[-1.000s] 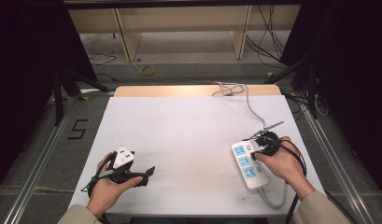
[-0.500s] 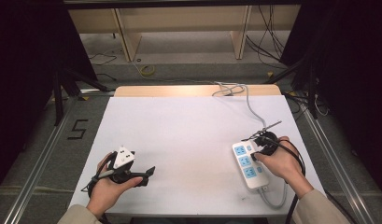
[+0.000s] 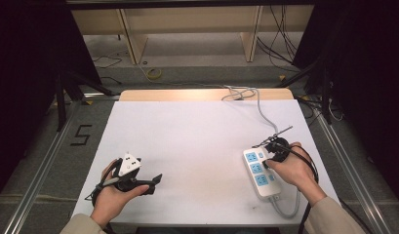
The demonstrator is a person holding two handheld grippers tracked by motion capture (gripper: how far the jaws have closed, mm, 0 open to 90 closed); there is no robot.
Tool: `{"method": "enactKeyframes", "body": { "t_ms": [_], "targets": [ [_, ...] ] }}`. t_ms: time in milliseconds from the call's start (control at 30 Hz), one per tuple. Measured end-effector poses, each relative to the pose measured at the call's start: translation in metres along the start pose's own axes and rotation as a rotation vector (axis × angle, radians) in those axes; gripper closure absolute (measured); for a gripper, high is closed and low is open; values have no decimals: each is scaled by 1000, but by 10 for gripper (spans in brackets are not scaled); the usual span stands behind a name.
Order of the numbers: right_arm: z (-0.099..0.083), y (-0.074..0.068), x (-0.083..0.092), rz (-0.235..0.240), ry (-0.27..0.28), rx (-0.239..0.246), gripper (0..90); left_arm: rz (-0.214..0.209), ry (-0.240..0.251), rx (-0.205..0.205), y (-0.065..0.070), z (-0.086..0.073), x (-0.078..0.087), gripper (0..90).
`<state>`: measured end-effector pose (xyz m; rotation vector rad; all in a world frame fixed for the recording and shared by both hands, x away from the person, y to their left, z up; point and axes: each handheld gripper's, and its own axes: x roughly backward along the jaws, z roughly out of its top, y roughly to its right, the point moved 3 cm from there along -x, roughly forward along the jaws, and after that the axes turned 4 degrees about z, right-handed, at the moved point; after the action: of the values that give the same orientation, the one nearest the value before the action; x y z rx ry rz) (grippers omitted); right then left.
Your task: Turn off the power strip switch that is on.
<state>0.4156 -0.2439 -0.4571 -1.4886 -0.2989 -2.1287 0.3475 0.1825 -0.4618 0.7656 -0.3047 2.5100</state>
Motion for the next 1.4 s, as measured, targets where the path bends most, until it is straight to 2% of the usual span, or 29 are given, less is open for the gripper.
{"method": "enactKeyframes", "body": {
  "t_ms": [833,1033,1400],
  "targets": [
    [3,0,-2,-3,-37,-16,900,0,-1,-5,0,0,0,86],
    [2,0,-2,9,-48,-25,900,0,0,-5,0,0,0,86],
    [3,1,-1,9,-41,-27,900,-1,0,-5,0,0,0,86]
  ]
}}
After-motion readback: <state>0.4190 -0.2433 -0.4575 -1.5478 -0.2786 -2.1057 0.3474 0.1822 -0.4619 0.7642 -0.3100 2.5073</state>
